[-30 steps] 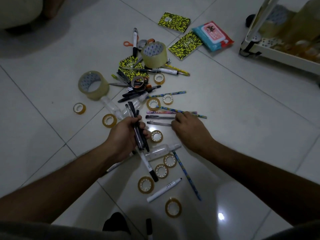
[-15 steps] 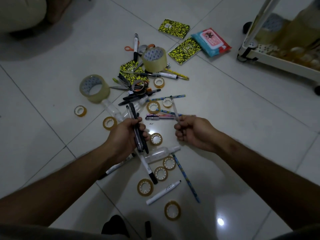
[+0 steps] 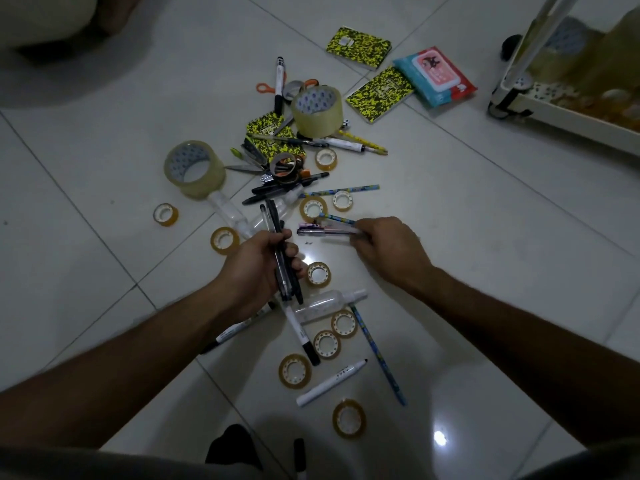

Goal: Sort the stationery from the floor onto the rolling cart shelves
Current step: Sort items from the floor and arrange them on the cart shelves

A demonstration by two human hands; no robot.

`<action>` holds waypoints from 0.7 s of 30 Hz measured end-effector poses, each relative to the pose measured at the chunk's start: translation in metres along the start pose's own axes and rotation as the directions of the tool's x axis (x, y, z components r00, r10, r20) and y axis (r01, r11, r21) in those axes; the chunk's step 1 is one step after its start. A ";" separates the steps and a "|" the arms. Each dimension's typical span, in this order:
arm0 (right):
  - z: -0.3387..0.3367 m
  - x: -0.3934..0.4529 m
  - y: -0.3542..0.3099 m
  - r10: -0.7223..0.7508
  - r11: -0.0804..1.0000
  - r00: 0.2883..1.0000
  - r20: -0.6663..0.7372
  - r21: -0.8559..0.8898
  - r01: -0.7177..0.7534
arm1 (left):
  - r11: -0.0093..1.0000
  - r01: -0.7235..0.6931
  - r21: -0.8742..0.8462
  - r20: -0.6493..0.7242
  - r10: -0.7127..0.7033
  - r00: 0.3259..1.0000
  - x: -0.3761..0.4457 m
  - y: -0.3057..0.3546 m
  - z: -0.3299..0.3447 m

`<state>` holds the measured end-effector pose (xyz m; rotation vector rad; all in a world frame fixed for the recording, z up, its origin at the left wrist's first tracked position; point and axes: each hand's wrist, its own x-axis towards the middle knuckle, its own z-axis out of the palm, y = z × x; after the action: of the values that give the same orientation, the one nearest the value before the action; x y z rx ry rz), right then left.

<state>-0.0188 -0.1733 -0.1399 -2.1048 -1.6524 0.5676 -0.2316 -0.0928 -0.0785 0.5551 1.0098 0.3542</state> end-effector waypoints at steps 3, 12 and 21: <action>0.002 0.003 0.000 -0.008 0.995 0.999 -0.032 -0.095 0.005 | 1.000 -0.001 0.002 0.005 0.001 1.000 -0.001 0.000 0.001; -0.012 0.009 0.000 0.122 0.975 0.988 0.096 0.176 -0.138 | 1.000 -0.020 0.003 0.005 0.020 1.000 -0.005 0.001 0.005; -0.044 -0.022 -0.001 0.017 -0.011 0.775 0.632 0.775 -0.632 | 0.999 -0.037 0.027 0.048 0.035 0.998 -0.004 0.002 0.008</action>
<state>-0.0002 -0.1973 -0.1012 -1.1456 -0.2959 1.8608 -0.2267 -0.0949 -0.0712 0.6046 0.9611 0.3581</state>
